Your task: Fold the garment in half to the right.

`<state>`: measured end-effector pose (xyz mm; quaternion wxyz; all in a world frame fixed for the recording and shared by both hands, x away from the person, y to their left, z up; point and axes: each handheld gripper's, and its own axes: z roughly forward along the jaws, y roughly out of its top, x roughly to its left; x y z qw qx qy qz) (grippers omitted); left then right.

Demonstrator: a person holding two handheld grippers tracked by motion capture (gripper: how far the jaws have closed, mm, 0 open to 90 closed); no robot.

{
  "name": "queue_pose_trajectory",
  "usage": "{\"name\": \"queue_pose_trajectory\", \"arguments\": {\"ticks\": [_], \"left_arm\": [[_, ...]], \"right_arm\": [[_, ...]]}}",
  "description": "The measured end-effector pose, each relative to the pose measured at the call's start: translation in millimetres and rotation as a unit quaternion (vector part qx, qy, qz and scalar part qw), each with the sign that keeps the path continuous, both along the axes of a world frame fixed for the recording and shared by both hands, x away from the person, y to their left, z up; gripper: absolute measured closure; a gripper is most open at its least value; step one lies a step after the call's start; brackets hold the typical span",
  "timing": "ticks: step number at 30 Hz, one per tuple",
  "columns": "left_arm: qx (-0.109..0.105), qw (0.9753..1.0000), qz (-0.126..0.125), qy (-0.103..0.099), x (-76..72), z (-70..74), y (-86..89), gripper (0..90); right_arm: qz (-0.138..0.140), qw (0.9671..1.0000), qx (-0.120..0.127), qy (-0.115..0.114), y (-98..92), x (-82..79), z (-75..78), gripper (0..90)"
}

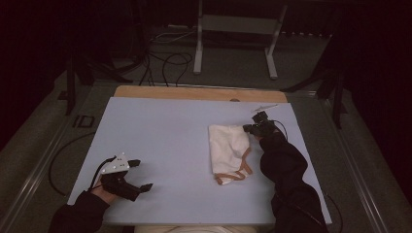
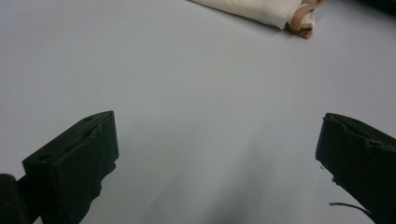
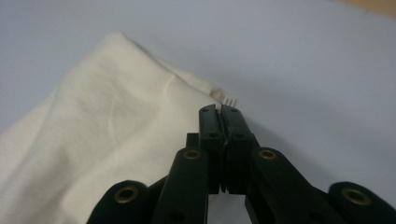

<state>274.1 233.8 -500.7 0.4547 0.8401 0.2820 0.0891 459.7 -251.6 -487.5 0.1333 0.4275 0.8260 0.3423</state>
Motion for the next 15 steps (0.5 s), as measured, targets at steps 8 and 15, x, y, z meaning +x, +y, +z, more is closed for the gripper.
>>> {"name": "queue_pose_trajectory", "arguments": {"ticks": [8,15], "left_arm": [[0.001,1.0,0.003,-0.004,-0.1,0.6,0.4,0.2],[0.001,1.0,0.005,-0.006,-0.1,0.9,1.0,0.2]], "right_arm": [[-0.014,0.9994,0.013,-0.028,-7.8,3.7,15.2,88.8],[-0.028,0.9995,0.004,-0.017,-7.6,9.8,4.7,88.8]]}}
